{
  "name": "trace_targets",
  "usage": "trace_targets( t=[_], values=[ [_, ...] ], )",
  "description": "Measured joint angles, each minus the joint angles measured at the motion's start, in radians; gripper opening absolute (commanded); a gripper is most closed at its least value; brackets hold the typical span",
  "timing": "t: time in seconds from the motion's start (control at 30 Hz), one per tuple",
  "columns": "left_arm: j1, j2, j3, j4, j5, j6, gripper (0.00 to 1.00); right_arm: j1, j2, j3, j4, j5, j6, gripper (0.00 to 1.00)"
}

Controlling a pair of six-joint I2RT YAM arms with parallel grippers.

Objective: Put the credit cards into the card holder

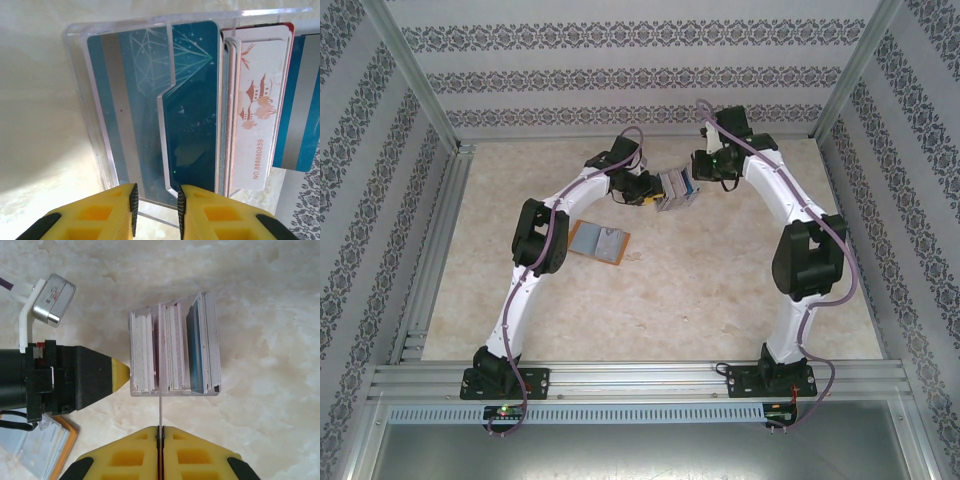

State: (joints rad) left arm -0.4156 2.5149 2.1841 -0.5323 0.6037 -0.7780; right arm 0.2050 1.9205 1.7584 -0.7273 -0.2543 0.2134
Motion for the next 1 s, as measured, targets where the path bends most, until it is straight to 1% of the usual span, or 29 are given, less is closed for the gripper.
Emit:
trace_targets(
  t=[0.17,0.27,0.43,0.57,0.67,0.73,1.0],
  values=[
    [0.011,-0.009,0.000,-0.042,-0.006,0.035,0.29,0.000,-0.032,-0.094,0.070,-0.034,0.023,0.10],
    [0.022,-0.047,-0.023,-0.056,-0.009,0.061,0.29,0.000,-0.059,-0.153,0.110,-0.057,0.041,0.10],
    [0.036,-0.181,-0.108,-0.053,-0.005,0.095,0.29,0.000,-0.116,-0.230,0.172,-0.082,0.065,0.10],
    [0.052,-0.278,-0.180,-0.001,0.017,0.098,0.28,0.000,-0.148,-0.262,0.211,-0.097,0.084,0.11],
    [0.071,-0.325,-0.243,0.041,0.026,0.098,0.25,0.003,-0.164,-0.291,0.246,-0.109,0.103,0.11],
    [0.084,-0.336,-0.278,0.063,0.031,0.098,0.21,0.010,-0.168,-0.314,0.267,-0.123,0.118,0.12],
    [0.102,-0.359,-0.393,0.102,0.037,0.097,0.15,0.069,-0.167,-0.377,0.386,-0.225,0.212,0.12]
  ],
)
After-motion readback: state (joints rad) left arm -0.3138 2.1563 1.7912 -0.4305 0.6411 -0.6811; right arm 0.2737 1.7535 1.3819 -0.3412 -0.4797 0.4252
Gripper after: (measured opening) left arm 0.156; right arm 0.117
